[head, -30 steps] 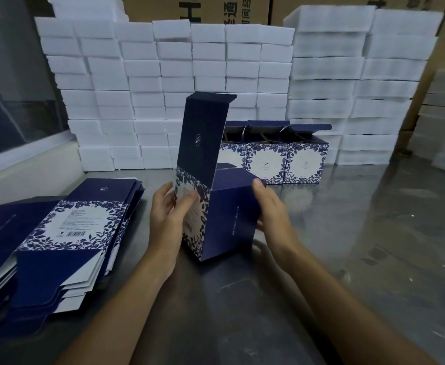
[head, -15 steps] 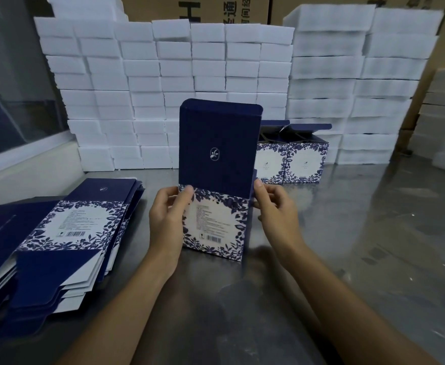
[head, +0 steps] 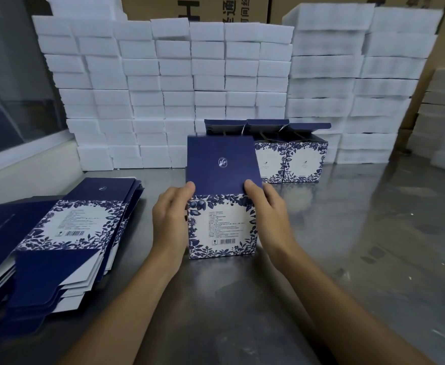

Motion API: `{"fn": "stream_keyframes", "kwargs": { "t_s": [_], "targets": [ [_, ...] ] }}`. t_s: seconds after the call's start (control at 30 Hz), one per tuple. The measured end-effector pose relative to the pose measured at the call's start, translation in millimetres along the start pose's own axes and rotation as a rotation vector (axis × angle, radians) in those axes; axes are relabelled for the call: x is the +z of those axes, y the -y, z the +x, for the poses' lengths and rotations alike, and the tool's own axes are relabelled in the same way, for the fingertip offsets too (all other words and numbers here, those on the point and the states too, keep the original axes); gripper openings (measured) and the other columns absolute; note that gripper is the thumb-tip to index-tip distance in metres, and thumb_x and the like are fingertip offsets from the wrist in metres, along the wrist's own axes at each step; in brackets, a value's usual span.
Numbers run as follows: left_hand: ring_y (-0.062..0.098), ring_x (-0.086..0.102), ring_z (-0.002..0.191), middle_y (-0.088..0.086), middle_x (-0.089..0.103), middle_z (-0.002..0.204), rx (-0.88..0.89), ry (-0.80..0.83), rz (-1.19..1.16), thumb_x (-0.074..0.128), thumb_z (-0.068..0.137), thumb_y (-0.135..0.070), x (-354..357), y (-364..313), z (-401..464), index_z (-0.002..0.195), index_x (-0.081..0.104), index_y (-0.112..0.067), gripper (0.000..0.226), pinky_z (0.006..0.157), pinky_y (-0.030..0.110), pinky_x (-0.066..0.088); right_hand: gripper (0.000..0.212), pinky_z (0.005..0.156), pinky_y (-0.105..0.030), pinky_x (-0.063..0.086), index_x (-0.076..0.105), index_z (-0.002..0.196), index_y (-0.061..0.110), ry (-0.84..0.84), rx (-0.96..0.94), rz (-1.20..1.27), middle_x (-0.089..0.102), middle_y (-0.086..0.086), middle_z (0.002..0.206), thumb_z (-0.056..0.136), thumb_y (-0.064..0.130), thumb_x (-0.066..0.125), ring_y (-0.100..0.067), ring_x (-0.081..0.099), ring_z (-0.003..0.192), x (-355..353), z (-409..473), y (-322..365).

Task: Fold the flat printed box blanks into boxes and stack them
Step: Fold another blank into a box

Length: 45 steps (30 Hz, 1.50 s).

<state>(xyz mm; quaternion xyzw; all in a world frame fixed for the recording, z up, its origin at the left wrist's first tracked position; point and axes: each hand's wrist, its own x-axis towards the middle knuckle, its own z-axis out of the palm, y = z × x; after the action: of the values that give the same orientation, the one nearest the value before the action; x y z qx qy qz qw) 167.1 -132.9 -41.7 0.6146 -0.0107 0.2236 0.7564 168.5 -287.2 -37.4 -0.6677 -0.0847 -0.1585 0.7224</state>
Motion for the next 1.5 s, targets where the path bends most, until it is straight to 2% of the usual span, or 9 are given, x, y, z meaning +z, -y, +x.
{"fn": "stream_keyframes", "kwargs": {
  "t_s": [0.1, 0.23, 0.3, 0.4, 0.47, 0.57, 0.73, 1.03, 1.5],
  "targets": [
    [0.009, 0.058, 0.072, 0.000, 0.058, 0.082, 0.012, -0.016, 0.030, 0.061, 0.086, -0.036, 2.6, -3.2, 0.4, 0.080, 0.050, -0.016, 0.024, 0.069, 0.032, 0.044, 0.031, 0.078, -0.025, 0.052, 0.063, 0.110, 0.021, -0.005, 0.009, -0.014, 0.073, 0.005, 0.098, 0.089, 0.043, 0.061, -0.011, 0.068, 0.088, 1.6, 1.4, 0.8],
    [0.003, 0.062, 0.096, -0.006, 0.059, 0.112, 0.137, 0.002, 0.088, 0.053, 0.084, -0.040, 5.3, -3.3, -0.1, 0.104, 0.058, -0.047, 0.023, 0.081, 0.022, 0.052, 0.035, 0.084, -0.018, 0.049, 0.041, 0.127, 0.044, -0.057, -0.077, -0.131, 0.056, 0.007, 0.120, 0.097, 0.041, 0.060, -0.006, 0.062, 0.104, 4.1, -0.2, -0.3],
    [-0.011, 0.055, 0.100, -0.003, 0.053, 0.120, 0.273, 0.026, 0.245, 0.046, 0.091, -0.038, 4.7, -2.1, -0.6, 0.103, 0.065, -0.042, 0.023, 0.085, 0.007, 0.042, 0.026, 0.099, -0.036, 0.048, 0.053, 0.125, 0.039, -0.131, -0.260, -0.313, 0.048, 0.006, 0.127, 0.099, 0.035, 0.057, -0.011, 0.054, 0.117, 5.8, -2.3, 2.9],
    [-0.020, 0.045, 0.107, 0.002, 0.049, 0.126, 0.528, 0.020, 0.491, 0.041, 0.100, -0.031, 0.0, 2.5, 0.2, 0.109, 0.069, -0.021, 0.031, 0.086, -0.002, 0.031, 0.017, 0.097, -0.053, 0.043, 0.073, 0.107, 0.023, -0.219, -0.571, -0.689, 0.056, -0.001, 0.126, 0.096, 0.027, 0.060, -0.022, 0.054, 0.119, 4.9, -3.8, 7.6],
    [-0.013, 0.045, 0.113, 0.004, 0.052, 0.128, 0.658, 0.044, 0.613, 0.039, 0.102, -0.028, -3.7, 6.3, 0.3, 0.114, 0.068, -0.010, 0.036, 0.090, 0.000, 0.031, 0.015, 0.094, -0.054, 0.040, 0.076, 0.104, 0.024, -0.203, -0.700, -0.851, 0.065, 0.004, 0.116, 0.095, 0.026, 0.064, -0.021, 0.059, 0.112, 3.9, -4.7, 9.7],
    [0.016, 0.056, 0.118, 0.007, 0.060, 0.127, 0.726, 0.076, 0.691, 0.038, 0.102, -0.024, -5.2, 8.8, 0.0, 0.116, 0.066, -0.004, 0.037, 0.097, 0.024, 0.045, 0.014, 0.097, -0.056, 0.036, 0.077, 0.105, 0.026, -0.127, -0.793, -0.925, 0.069, 0.007, 0.108, 0.095, 0.026, 0.067, -0.018, 0.064, 0.103, 7.2, -8.4, 9.4],
    [0.026, 0.061, 0.111, 0.010, 0.063, 0.122, 0.771, 0.063, 0.678, 0.038, 0.101, -0.023, -2.0, 9.0, -2.1, 0.112, 0.066, -0.001, 0.037, 0.086, 0.043, 0.054, 0.014, 0.100, -0.056, 0.037, 0.077, 0.105, 0.025, -0.138, -0.858, -0.913, 0.069, 0.004, 0.105, 0.095, 0.025, 0.066, -0.017, 0.066, 0.097, 17.7, -12.5, 5.3],
    [0.025, 0.062, 0.105, 0.010, 0.064, 0.117, 0.786, 0.037, 0.704, 0.038, 0.100, -0.022, 1.4, 7.8, -3.9, 0.105, 0.067, 0.000, 0.036, 0.082, 0.034, 0.053, 0.009, 0.092, -0.056, 0.040, 0.075, 0.093, 0.023, -0.180, -0.830, -0.883, 0.068, 0.006, 0.098, 0.095, 0.024, 0.066, -0.020, 0.064, 0.091, 23.8, -11.0, 5.2],
    [0.014, 0.060, 0.103, 0.000, 0.063, 0.118, 0.741, 0.014, 0.649, 0.044, 0.099, -0.016, 1.7, 8.7, -4.8, 0.104, 0.064, -0.006, 0.023, 0.070, 0.035, 0.051, 0.007, 0.082, -0.034, 0.035, 0.071, 0.084, 0.016, -0.179, -0.740, -0.810, 0.063, 0.004, 0.087, 0.090, 0.020, 0.072, -0.018, 0.057, 0.082, 12.2, -6.7, 8.5]
  ]
}}
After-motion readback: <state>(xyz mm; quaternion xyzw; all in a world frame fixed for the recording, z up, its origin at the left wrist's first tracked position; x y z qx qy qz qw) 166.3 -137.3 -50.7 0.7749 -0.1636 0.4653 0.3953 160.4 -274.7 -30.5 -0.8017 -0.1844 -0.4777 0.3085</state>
